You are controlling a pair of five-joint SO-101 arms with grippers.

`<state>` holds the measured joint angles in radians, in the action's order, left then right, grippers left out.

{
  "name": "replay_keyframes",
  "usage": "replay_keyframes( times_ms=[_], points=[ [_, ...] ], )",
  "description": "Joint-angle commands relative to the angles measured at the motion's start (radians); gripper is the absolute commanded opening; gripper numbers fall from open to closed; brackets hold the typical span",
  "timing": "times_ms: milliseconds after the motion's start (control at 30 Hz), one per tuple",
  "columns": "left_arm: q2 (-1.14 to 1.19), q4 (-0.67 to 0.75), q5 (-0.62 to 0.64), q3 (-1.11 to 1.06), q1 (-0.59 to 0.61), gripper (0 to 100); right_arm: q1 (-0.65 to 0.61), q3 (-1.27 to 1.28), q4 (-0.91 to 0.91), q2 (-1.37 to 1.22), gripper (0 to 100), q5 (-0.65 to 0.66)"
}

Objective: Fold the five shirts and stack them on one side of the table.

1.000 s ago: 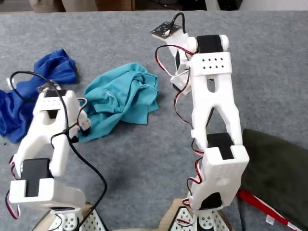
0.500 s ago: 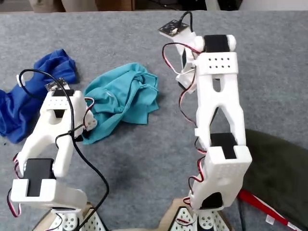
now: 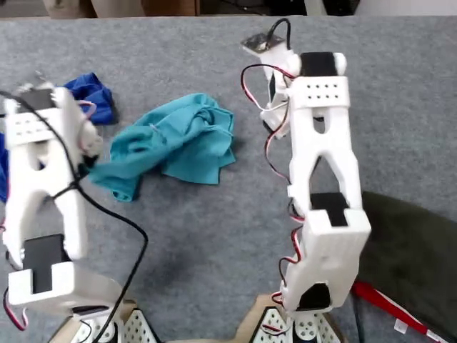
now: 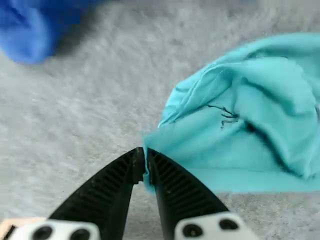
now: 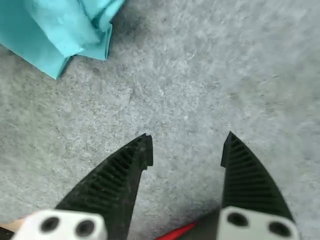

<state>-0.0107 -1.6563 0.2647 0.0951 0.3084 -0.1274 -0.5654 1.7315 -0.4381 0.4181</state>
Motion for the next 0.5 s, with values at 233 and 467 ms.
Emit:
replay_keyframes(
  times_ms=[233,467],
  points=[
    [-0.015,-0.101,-0.14,0.552,0.315,2,-0.142,-0.127,0.028,-0.093,23.1,-0.028],
    [-0.008,-0.101,-0.152,0.578,0.393,2,-0.259,-0.127,0.029,-0.148,23.1,-0.029]
  ],
)
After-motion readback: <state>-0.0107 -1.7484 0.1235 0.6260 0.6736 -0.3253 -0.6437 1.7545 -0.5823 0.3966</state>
